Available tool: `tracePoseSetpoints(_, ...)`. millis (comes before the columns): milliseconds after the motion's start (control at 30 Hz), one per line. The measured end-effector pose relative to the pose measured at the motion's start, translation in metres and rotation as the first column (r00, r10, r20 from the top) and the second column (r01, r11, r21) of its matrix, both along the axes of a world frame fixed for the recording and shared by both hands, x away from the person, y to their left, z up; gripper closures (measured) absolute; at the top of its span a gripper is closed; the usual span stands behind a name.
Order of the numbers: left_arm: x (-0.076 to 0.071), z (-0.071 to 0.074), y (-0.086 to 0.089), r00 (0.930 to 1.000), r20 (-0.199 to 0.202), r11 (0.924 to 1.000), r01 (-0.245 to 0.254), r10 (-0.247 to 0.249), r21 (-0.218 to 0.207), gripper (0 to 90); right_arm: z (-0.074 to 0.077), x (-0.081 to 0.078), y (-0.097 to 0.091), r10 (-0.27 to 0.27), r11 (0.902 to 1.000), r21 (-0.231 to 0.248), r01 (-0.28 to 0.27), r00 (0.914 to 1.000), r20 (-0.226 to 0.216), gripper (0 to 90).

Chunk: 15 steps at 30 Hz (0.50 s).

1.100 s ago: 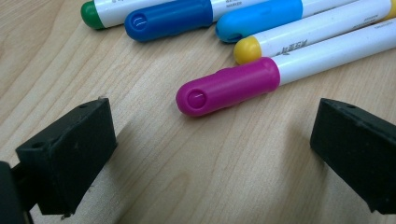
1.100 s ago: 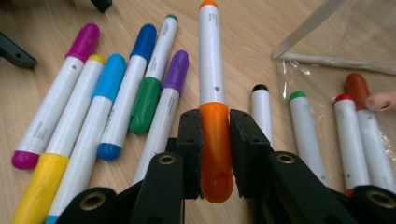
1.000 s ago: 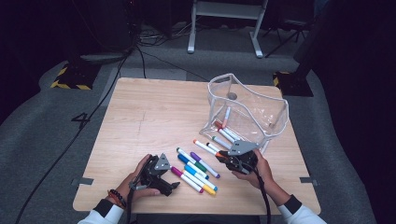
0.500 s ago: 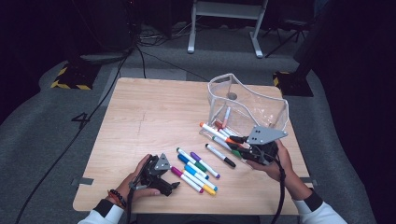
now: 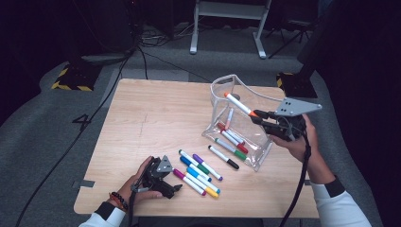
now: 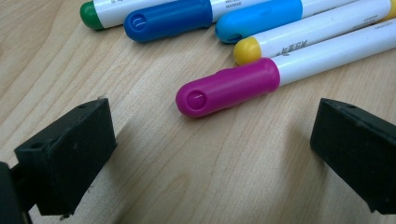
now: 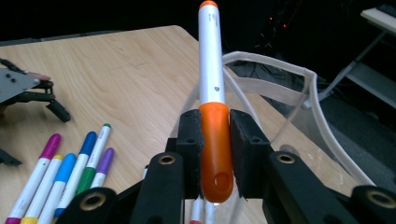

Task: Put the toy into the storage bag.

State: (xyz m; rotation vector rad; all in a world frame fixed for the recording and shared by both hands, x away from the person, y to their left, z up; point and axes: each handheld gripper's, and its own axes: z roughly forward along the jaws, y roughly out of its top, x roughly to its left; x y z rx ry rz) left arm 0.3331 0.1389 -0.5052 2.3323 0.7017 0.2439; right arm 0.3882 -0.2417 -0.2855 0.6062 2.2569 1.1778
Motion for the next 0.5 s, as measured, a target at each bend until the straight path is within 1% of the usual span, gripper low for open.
tracePoseSetpoints(67, 0.0, 0.0, 0.0, 1.0, 0.0, 1.0, 0.0, 0.0, 0.0, 0.3, -0.001, 0.01, -0.004, -0.018, 0.9997, -0.016, 0.018, 0.9998, -0.011, 75.2)
tracePoseSetpoints(133, 0.0, 0.0, 0.0, 1.0, 0.001, 1.0, 0.001, -0.001, -0.001, 0.3, -0.003, 0.02, -0.01, -0.036, 0.9993, -0.007, 0.036, 0.9986, -0.038, 75.2)
tracePoseSetpoints(167, 0.0, 0.0, 0.0, 1.0, 0.0, 1.0, 0.0, 0.0, 0.0, 0.3, -0.004, 0.024, -0.012, -0.04, 0.9991, -0.013, 0.04, 0.9979, -0.05, 75.2)
tracePoseSetpoints(233, 0.0, 0.0, 0.0, 1.0, 0.0, 1.0, 0.0, 0.0, 0.0, 0.3, -0.009, 0.034, -0.016, -0.066, 0.9976, -0.026, 0.065, 0.9952, -0.071, 75.2)
tracePoseSetpoints(333, 0.0, 0.0, 0.0, 1.0, 0.001, 1.0, 0.001, -0.001, -0.001, 0.3, -0.017, 0.048, -0.021, -0.092, 0.9951, -0.048, 0.087, 0.9882, -0.122, 75.2)
tracePoseSetpoints(400, 0.0, 0.0, 0.0, 1.0, 0.0, 1.0, 0.0, 0.0, 0.0, 0.3, -0.021, 0.054, -0.023, -0.108, 0.9928, -0.067, 0.099, 0.9842, -0.14, 75.2)
tracePoseSetpoints(433, 0.0, 0.0, 0.0, 1.0, 0.0, 1.0, 0.001, -0.001, 0.0, 0.3, -0.023, 0.056, -0.023, -0.118, 0.991, -0.081, 0.106, 0.9813, -0.152, 75.2)
tracePoseSetpoints(467, 0.0, 0.0, 0.0, 1.0, 0.0, 1.0, 0.001, -0.001, 0.0, 0.3, -0.025, 0.06, -0.024, -0.132, 0.9886, -0.095, 0.117, 0.9764, -0.171, 75.1)
tracePoseSetpoints(500, 0.0, 0.0, 0.0, 1.0, 0.0, 1.0, 0.001, -0.001, 0.0, 0.3, -0.027, 0.062, -0.025, -0.141, 0.9868, -0.105, 0.124, 0.9737, -0.179, 75.2)
